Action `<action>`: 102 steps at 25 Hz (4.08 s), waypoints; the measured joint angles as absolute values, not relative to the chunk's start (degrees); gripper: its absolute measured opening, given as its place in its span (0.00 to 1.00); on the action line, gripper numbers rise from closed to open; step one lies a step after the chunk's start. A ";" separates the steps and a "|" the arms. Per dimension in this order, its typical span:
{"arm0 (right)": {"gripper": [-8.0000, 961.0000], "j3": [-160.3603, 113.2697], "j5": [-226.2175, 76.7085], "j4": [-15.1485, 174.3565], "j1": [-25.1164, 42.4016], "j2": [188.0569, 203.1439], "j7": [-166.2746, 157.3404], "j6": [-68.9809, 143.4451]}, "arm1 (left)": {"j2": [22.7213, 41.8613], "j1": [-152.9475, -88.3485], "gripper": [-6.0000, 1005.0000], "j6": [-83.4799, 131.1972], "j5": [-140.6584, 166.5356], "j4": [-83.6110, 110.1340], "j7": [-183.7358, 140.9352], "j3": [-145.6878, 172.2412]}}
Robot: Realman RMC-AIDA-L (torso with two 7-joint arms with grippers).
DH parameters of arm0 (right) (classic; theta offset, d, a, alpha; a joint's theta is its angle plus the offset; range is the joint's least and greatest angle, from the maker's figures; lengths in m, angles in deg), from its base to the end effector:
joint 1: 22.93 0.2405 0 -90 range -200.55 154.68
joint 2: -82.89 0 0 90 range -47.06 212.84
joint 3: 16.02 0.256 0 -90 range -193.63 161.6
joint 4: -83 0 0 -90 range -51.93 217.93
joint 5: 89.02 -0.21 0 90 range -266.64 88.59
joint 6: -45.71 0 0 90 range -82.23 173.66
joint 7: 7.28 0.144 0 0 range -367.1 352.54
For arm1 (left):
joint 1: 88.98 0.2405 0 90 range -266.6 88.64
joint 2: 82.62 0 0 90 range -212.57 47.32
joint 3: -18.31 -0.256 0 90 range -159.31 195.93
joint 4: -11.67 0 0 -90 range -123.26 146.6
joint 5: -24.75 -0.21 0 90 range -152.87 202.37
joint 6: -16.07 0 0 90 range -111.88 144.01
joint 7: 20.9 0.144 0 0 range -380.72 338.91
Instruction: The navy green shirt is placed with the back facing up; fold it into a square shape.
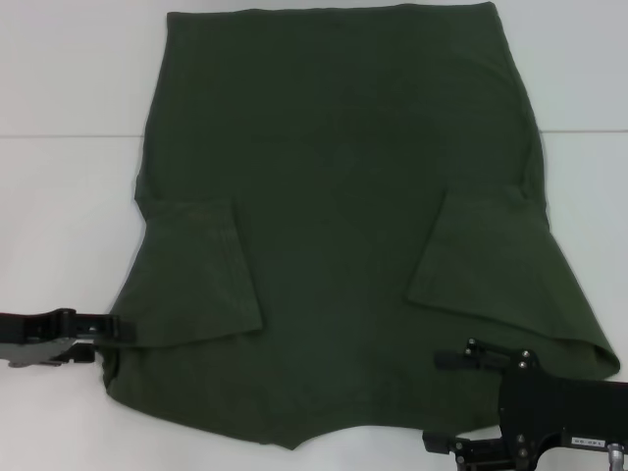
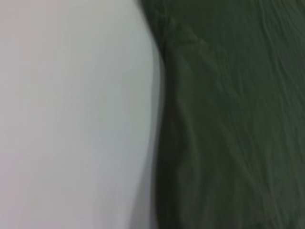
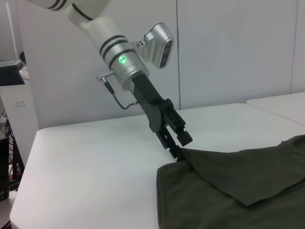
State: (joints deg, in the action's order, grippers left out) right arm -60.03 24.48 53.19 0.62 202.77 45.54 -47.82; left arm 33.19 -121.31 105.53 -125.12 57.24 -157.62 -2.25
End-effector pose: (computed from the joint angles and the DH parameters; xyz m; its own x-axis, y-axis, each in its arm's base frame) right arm 0.2877 0.2669 -0.0362 0.8644 -0.1087 -0.4909 -0.2080 -0.9662 -0.1522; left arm -0.3394 0.3214 0.0568 0.0540 0.9369 0.3453 0.9964 -0.0281 -0.0796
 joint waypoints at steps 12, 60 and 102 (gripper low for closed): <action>0.98 -59.87 24.35 52.93 0.62 202.77 45.55 -48.35 | 33.06 -121.91 0.82 104.96 -127.17 56.94 -158.73 -2.71; 0.98 -58.99 24.17 52.85 0.60 202.68 46.07 -49.85 | 36.73 -124.39 0.48 100.68 -126.78 57.05 -157.67 -10.38; 0.89 -55.76 67.31 28.58 15.05 195.11 138.67 -51.69 | 35.37 -123.97 0.05 101.95 -125.99 56.81 -155.32 -9.73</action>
